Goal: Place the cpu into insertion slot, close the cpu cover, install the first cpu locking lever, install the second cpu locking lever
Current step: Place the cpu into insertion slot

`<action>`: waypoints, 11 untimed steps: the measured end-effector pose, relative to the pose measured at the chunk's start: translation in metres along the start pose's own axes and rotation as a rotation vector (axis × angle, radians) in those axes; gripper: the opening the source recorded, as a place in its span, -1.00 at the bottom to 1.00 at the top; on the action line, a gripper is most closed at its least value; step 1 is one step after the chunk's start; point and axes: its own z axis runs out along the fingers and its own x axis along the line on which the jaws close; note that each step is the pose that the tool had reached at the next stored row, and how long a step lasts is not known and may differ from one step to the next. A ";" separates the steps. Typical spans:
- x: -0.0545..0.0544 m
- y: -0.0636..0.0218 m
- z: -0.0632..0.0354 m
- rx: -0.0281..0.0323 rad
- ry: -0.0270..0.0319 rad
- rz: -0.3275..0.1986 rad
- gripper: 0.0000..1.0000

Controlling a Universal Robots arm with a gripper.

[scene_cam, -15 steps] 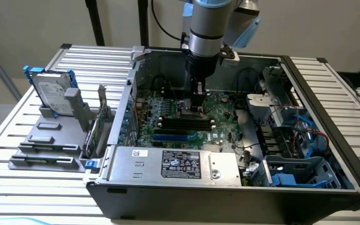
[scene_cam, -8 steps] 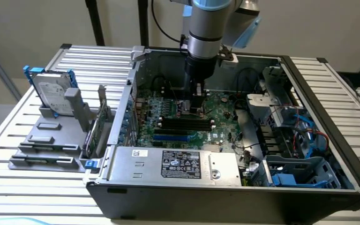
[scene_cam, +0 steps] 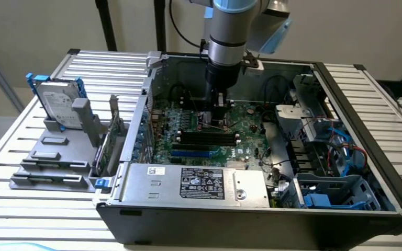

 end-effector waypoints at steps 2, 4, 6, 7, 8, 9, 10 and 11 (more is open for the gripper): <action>0.001 0.0000 0.0023 0.0001 -0.0012 0.000 0.08; 0.002 0.0002 0.0045 0.0003 -0.0016 0.000 0.08; 0.002 0.0001 0.0059 0.0014 -0.0022 0.000 0.08; 0.002 0.0001 0.0064 0.0020 -0.0024 0.000 0.08; 0.002 0.0001 0.0068 0.0027 -0.0024 0.000 0.08; 0.002 0.0001 0.0073 0.0038 -0.0025 0.000 0.08; 0.002 0.0002 0.0078 0.0050 -0.0024 0.000 0.08; 0.002 0.0002 0.0082 0.0060 -0.0025 0.000 0.08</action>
